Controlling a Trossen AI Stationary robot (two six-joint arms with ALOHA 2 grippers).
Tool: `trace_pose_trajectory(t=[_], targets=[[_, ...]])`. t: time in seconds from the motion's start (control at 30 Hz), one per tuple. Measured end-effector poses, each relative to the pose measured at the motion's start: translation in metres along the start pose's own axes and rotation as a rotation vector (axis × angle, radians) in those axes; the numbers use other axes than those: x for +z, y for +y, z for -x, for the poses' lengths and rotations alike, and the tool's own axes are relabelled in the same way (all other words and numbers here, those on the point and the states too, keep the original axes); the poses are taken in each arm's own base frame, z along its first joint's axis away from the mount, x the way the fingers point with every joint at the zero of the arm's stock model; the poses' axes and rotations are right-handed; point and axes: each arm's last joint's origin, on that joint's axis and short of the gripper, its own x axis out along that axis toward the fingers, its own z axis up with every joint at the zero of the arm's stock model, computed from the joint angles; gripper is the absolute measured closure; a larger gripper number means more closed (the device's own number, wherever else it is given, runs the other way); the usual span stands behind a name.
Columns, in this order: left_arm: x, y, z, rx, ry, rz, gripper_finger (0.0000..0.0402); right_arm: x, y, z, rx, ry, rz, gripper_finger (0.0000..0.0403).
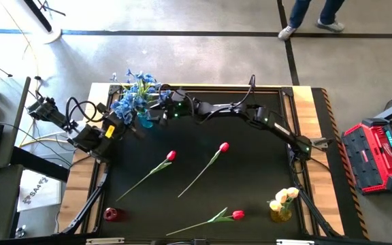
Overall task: Sort flowers into vase by color
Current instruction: Put the blue flowers into the blue vase
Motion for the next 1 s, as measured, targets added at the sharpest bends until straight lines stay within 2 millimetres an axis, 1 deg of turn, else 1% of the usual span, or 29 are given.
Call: trace_pose_trajectory(t=[0.17, 0.27, 0.43, 0.5, 0.67, 0.8, 0.9, 1.0], targets=[[-0.001, -0.001, 0.000, 0.000, 0.000, -0.018, 0.0401, -0.001, -0.004, 0.000, -0.055, -0.016, 0.019, 0.0047], [-0.003, -0.002, -0.001, 0.008, 0.001, -0.007, 0.0401, -0.001, -0.005, 0.000, -0.087, -0.015, 0.052, 0.0041], [-0.005, -0.003, -0.004, 0.021, 0.004, 0.010, 0.0401, -0.010, -0.006, -0.002, -0.093, 0.033, 0.021, 0.0041], [-0.006, -0.004, -0.004, 0.021, 0.004, 0.002, 0.0401, -0.011, -0.004, -0.003, -0.088, 0.043, 0.026, 0.0041], [-0.006, -0.004, -0.004, 0.020, 0.004, 0.031, 0.0401, -0.012, -0.001, -0.004, -0.074, 0.047, 0.021, 0.0056], [-0.006, -0.004, -0.004, 0.020, 0.004, 0.054, 0.0401, -0.021, -0.003, -0.007, -0.075, 0.035, 0.026, 0.0063], [-0.006, -0.004, -0.005, 0.028, 0.005, 0.021, 0.0401, -0.025, -0.005, -0.008, -0.077, 0.038, -0.001, 0.0063], [-0.008, -0.004, -0.010, 0.054, 0.011, -0.004, 0.0401, -0.022, -0.004, -0.008, -0.070, 0.010, 0.037, 0.0063]])
